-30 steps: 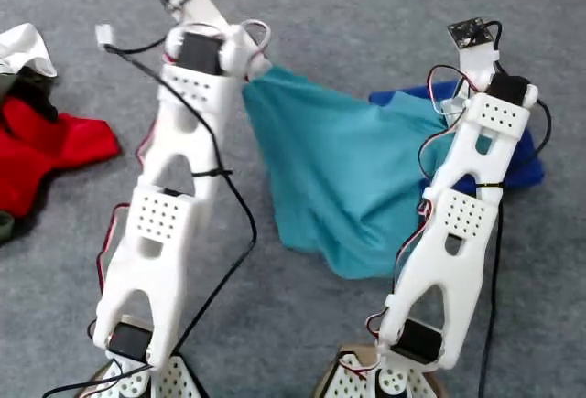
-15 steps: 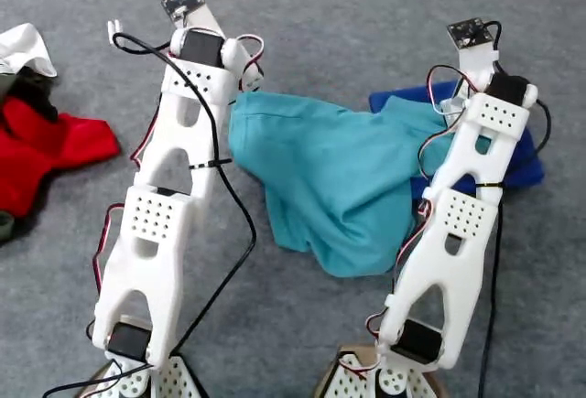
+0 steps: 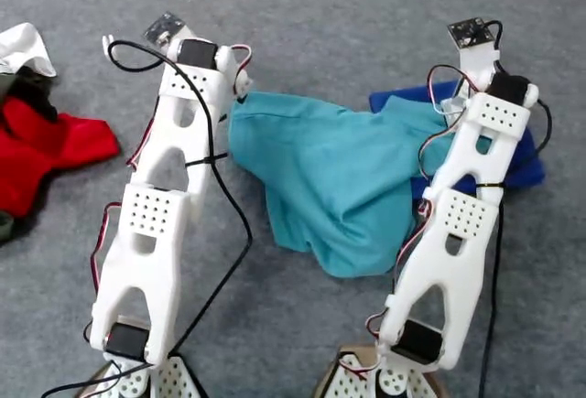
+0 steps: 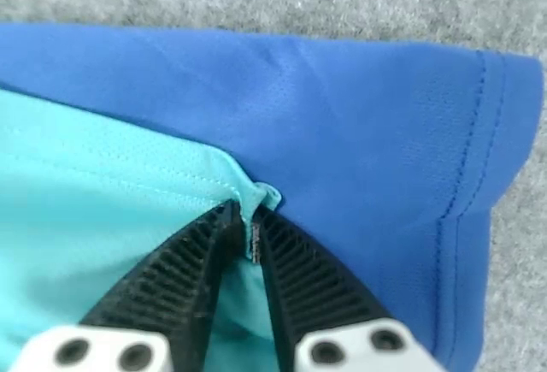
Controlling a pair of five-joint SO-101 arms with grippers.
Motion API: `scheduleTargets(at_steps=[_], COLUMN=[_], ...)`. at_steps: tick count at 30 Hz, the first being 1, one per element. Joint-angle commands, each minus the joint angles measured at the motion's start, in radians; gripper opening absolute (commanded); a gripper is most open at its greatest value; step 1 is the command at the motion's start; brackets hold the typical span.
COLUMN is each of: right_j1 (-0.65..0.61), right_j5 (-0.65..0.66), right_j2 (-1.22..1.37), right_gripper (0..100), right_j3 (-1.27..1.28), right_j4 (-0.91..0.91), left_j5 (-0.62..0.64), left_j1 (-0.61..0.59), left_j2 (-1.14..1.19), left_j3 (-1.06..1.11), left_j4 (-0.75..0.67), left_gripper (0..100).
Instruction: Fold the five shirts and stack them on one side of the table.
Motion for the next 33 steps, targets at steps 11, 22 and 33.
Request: scheduleTargets(at_steps=[11, 22, 33], right_j1=[-0.018, -0.018, -0.018], right_j5=[0.014, 0.014, 0.014], right_j2=[-0.005, -0.005, -0.005], right_gripper=[0.2, 0.2, 0.2], right_j3=[-0.033, -0.033, -0.033], right_j4=[-0.006, -0.006, -0.006], left_j5=[0.075, 0.097, 0.097], left_j1=[0.052, 0.028, 0.025], left_j2=[-0.005, 0.091, 0.097], left_j3=[0.002, -0.008, -0.103], left_j4=[-0.086, -0.114, -0.092], left_gripper=[15, 15, 15])
